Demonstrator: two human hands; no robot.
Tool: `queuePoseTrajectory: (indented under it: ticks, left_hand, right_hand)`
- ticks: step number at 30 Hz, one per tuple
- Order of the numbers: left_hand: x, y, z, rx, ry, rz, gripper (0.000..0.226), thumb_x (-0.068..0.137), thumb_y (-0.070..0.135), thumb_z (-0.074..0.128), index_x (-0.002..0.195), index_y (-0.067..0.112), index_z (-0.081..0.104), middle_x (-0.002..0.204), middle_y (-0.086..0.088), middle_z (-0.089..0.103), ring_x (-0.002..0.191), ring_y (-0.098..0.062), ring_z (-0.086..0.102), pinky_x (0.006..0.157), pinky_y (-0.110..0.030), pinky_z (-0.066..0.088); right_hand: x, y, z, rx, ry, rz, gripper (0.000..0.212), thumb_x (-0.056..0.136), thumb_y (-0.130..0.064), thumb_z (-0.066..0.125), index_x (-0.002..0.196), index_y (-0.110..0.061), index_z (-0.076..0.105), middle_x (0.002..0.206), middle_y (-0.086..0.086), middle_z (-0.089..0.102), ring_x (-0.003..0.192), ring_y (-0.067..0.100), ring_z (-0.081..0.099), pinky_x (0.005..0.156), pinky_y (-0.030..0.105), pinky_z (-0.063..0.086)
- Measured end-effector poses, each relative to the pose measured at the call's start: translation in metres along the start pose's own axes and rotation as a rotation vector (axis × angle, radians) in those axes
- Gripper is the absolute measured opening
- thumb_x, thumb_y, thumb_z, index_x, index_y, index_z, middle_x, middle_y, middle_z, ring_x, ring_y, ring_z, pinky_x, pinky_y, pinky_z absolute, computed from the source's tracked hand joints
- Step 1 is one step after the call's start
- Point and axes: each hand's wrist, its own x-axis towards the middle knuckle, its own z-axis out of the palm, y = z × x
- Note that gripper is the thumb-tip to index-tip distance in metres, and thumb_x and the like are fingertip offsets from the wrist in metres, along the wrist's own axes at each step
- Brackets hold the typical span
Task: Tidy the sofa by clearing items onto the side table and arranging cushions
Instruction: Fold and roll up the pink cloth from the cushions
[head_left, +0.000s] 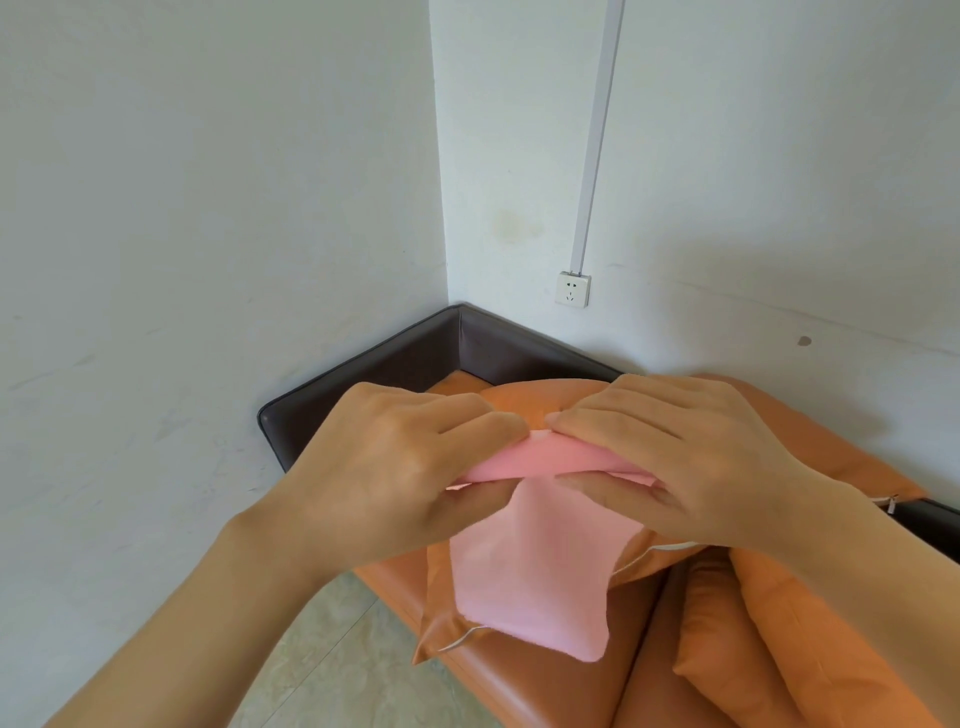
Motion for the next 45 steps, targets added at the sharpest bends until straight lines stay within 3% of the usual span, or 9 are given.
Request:
queuePoseTrajectory:
  ticks: [4,14,20,28,31,34,38,41,45]
  left_hand:
    - [0.0003,0.0008,0.0005,-0.007,-0.042,-0.032,0.031,0.096,0.03,0.048,0.09,0.015,0.075,0.061,0.006,0.057,0.046,-0.017,0.041,0.037,-0.033,0.033]
    - [0.0,0.0018,0.0016,-0.005,0.028,0.049,0.028,0.091,0.031,0.065,0.116,0.019,0.059,0.087,0.005,0.069,0.07,-0.017,0.063,0.04,-0.033,0.042]
    - [-0.0001,-0.0002,-0.0015,-0.004,-0.034,0.04,0.016,0.096,0.021,0.049,0.107,0.014,0.059,0.076,0.001,0.062,0.058,-0.02,0.055,0.036,-0.034,0.036]
    - [0.0002,0.004,-0.0005,-0.04,-0.032,0.029,0.023,0.09,0.027,0.062,0.106,0.012,0.066,0.07,0.002,0.062,0.055,-0.02,0.055,0.038,-0.035,0.038]
    - [0.0011,0.0032,-0.0026,-0.054,-0.015,0.032,0.028,0.089,0.032,0.066,0.112,0.016,0.062,0.082,0.004,0.067,0.064,-0.017,0.06,0.04,-0.033,0.041]
    - [0.002,0.0006,-0.0036,-0.054,-0.03,0.045,0.023,0.089,0.027,0.064,0.109,0.018,0.058,0.083,0.005,0.067,0.063,-0.016,0.057,0.038,-0.033,0.04]
    - [0.0034,0.0003,-0.0052,-0.073,-0.071,0.009,0.021,0.092,0.025,0.053,0.101,0.014,0.068,0.074,0.004,0.061,0.056,-0.016,0.046,0.036,-0.031,0.034]
    - [0.0056,0.0018,-0.0049,-0.062,-0.075,-0.001,0.025,0.092,0.024,0.05,0.095,0.011,0.072,0.066,0.007,0.05,0.057,-0.012,0.031,0.037,-0.028,0.026]
    - [0.006,0.0048,-0.0009,-0.058,-0.007,0.005,0.021,0.09,0.024,0.057,0.103,0.013,0.069,0.072,0.004,0.062,0.057,-0.017,0.051,0.037,-0.032,0.034]
  right_hand:
    - [0.0032,-0.0012,0.001,-0.013,0.078,-0.033,0.039,0.082,-0.033,0.077,0.112,-0.014,0.061,0.098,0.004,0.07,0.083,0.019,0.058,0.075,0.016,0.038]
    - [-0.0007,0.0022,0.0008,-0.012,0.078,-0.089,0.025,0.092,-0.02,0.061,0.116,-0.014,0.055,0.094,0.004,0.069,0.085,0.018,0.054,0.064,0.026,0.043]
    - [-0.0001,-0.0009,0.001,-0.001,0.112,-0.072,0.035,0.085,-0.031,0.074,0.113,-0.015,0.057,0.098,0.005,0.071,0.083,0.02,0.058,0.075,0.018,0.038]
    - [-0.003,0.0037,0.0015,-0.049,0.1,-0.105,0.029,0.086,-0.017,0.071,0.113,-0.013,0.062,0.097,0.006,0.07,0.083,0.021,0.058,0.061,0.029,0.047]
    - [-0.0043,0.0027,0.0019,-0.019,0.044,-0.059,0.026,0.09,-0.022,0.064,0.112,-0.008,0.069,0.099,0.006,0.07,0.086,0.021,0.06,0.068,0.032,0.052]
    - [-0.0035,0.0006,0.0015,0.007,0.016,-0.029,0.029,0.092,-0.027,0.064,0.111,-0.006,0.07,0.101,0.004,0.071,0.088,0.019,0.062,0.087,0.019,0.044]
    - [-0.0014,0.0002,0.001,-0.009,0.08,-0.051,0.045,0.084,-0.036,0.075,0.119,-0.014,0.059,0.102,0.004,0.071,0.085,0.019,0.06,0.074,0.022,0.047]
    - [-0.0031,0.0036,0.0015,-0.051,0.115,-0.107,0.034,0.085,-0.024,0.074,0.114,-0.015,0.058,0.099,0.005,0.07,0.081,0.021,0.058,0.061,0.032,0.049]
    - [-0.005,0.0076,0.0028,-0.034,0.116,-0.094,0.027,0.088,-0.016,0.067,0.114,-0.012,0.06,0.101,0.006,0.066,0.082,0.022,0.056,0.061,0.033,0.047]
